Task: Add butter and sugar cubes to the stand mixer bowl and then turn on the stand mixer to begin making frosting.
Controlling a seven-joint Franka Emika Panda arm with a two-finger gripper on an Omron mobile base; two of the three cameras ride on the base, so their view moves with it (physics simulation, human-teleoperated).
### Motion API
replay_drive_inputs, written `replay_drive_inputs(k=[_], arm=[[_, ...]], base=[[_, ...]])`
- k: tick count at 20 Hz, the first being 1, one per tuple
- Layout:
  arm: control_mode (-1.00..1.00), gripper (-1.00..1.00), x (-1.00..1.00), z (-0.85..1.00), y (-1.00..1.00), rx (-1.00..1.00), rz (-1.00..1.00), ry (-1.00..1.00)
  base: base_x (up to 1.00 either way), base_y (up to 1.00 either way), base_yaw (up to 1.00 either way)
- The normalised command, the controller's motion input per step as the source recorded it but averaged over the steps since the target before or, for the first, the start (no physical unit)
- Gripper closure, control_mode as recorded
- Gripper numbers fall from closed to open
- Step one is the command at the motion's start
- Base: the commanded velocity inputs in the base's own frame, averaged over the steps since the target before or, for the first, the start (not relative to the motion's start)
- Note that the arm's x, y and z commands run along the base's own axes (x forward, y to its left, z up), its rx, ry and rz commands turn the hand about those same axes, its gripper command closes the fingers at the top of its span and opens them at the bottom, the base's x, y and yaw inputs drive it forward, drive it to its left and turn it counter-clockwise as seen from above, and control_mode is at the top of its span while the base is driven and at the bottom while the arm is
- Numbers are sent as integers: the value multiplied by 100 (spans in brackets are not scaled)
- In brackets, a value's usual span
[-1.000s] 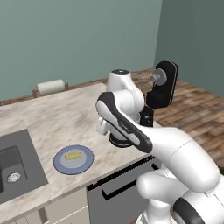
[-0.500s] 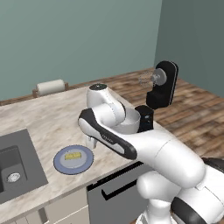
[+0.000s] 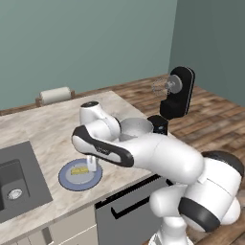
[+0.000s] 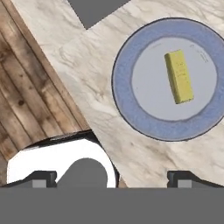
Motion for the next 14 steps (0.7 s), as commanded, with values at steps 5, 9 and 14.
replay_drive_inputs(k=[5,9,14], arm=[[-100,-100,28,-43,6,-2,17,11],[-100,-100,26,-44,0,-3,11,8],[-100,-100,19,-40,10,-6,6,8]], base=[[0,0,0],[0,0,0],[0,0,0]])
